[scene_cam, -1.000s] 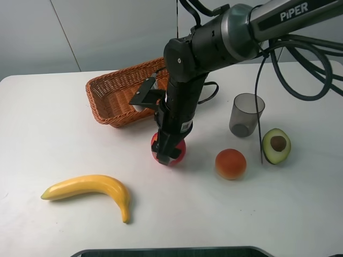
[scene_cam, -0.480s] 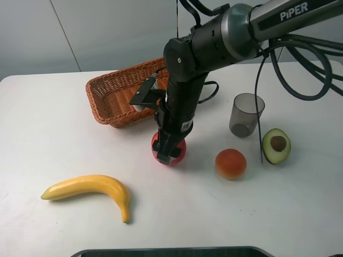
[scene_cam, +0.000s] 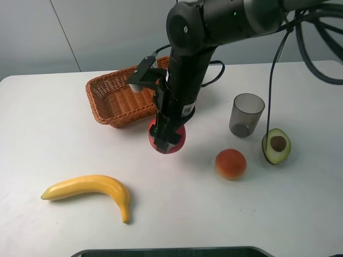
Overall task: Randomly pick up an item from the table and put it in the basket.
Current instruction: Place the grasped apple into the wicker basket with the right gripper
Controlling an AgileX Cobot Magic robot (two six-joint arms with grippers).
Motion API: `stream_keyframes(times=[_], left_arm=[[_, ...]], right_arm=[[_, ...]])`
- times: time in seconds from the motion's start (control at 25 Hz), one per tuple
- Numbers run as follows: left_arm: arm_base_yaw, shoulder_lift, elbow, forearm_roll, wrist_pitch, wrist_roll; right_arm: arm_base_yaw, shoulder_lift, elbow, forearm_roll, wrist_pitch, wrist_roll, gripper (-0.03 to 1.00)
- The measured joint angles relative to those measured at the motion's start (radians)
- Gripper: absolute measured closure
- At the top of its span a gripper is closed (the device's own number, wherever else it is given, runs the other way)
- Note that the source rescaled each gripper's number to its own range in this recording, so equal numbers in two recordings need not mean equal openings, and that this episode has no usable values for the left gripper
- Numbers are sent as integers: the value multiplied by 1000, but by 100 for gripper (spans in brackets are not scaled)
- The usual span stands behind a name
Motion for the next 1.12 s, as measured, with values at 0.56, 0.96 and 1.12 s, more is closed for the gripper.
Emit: stream_keyframes(times=[0.56,0.96,1.12], left_arm=[[0,0,0,0,0,4],[0,0,0,0,0,3],[0,0,0,0,0,3]], right_arm=[[-59,-4,-248,-57,-214,230,95],[-82,156,-248,-113,-478,281,95],[-89,209,-248,-125,-529,301,95]])
